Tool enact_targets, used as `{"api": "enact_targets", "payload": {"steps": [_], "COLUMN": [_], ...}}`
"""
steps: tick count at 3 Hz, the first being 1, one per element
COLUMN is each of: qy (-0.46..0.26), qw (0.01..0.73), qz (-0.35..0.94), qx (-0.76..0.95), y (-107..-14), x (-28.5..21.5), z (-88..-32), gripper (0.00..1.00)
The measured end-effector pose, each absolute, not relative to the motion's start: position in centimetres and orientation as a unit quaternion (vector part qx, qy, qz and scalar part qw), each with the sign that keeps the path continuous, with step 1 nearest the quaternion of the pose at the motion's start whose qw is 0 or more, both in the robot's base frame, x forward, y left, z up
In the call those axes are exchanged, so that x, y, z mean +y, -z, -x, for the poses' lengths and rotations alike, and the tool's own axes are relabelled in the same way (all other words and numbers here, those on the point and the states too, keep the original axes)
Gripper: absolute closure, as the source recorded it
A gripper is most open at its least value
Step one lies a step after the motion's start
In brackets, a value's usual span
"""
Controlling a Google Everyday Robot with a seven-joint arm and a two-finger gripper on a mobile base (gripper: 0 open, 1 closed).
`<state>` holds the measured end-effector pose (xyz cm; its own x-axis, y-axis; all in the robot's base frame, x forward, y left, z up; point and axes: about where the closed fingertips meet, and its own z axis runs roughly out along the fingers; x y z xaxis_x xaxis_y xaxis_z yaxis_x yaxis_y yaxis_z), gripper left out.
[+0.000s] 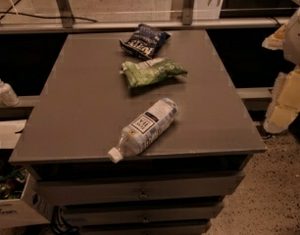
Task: Pick green jalapeno chip bag
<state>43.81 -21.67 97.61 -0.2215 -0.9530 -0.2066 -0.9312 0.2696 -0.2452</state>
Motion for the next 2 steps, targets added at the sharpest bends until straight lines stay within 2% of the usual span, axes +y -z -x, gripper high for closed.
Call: {"api": "enact_targets", "payload": {"steps": [2], "qy": [0.03], "qw": [0.168], "qz": [0.6], "qx": [0.782], "y": [-97.37], "x": [-21.63], "z": [-44.4], "gripper": [0.0]}}
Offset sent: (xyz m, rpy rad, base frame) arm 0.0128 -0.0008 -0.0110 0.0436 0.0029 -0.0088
